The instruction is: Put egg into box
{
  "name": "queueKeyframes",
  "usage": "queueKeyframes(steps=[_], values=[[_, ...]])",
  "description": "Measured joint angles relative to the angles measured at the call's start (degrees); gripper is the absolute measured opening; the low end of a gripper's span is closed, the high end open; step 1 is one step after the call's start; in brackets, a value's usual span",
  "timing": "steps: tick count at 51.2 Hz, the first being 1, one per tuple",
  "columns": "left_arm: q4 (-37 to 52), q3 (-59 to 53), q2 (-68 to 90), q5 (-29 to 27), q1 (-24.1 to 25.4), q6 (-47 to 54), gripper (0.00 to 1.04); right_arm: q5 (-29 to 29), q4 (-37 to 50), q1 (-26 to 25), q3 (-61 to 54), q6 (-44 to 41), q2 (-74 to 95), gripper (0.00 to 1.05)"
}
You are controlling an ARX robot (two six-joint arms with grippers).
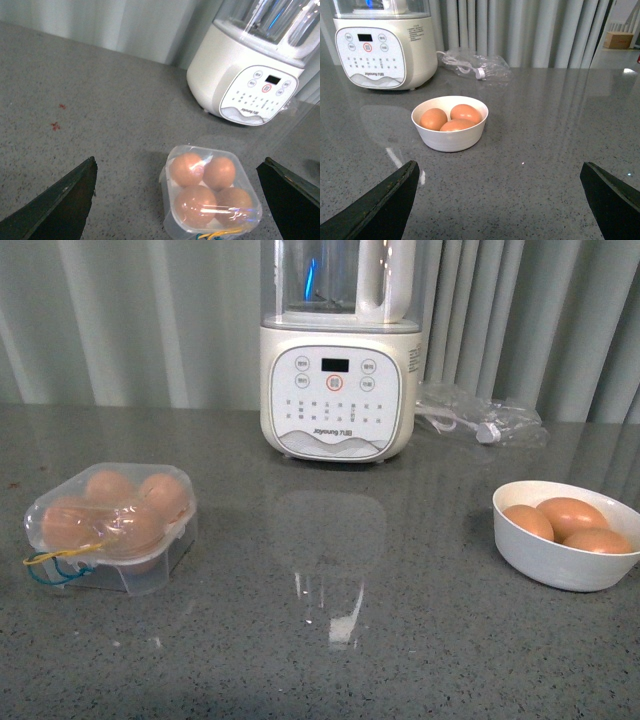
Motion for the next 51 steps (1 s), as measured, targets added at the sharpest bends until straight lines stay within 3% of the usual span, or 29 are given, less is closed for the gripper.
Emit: queueKeyframes(steps=[11,15,20,40,51], values=[[0.2,-0.2,-0.3,-1.2,0.0,-0.3,0.97,0.0,0.0,0.0,0.0,0.0,0.0,0.98],[4.5,-3.4,-1.9,-13.0,-1.9,5.0,0.83,0.0,0.0,0.0,0.0,0.0,0.0,0.98],[5.6,-8.3,-5.8,-19.5,-4.5,9.1,0.66,0.0,0.0,0.0,0.0,0.0,0.0,0.98],[4.2,-19.7,-18.6,-25.8,-11.0,11.5,0.03,0.0,0.0,0.0,0.0,0.0,0.0,0.98],[-0.7,-24.3,-27.9,-29.8,-14.6,11.9,0.04,0.0,0.0,0.0,0.0,0.0,0.0,0.98]])
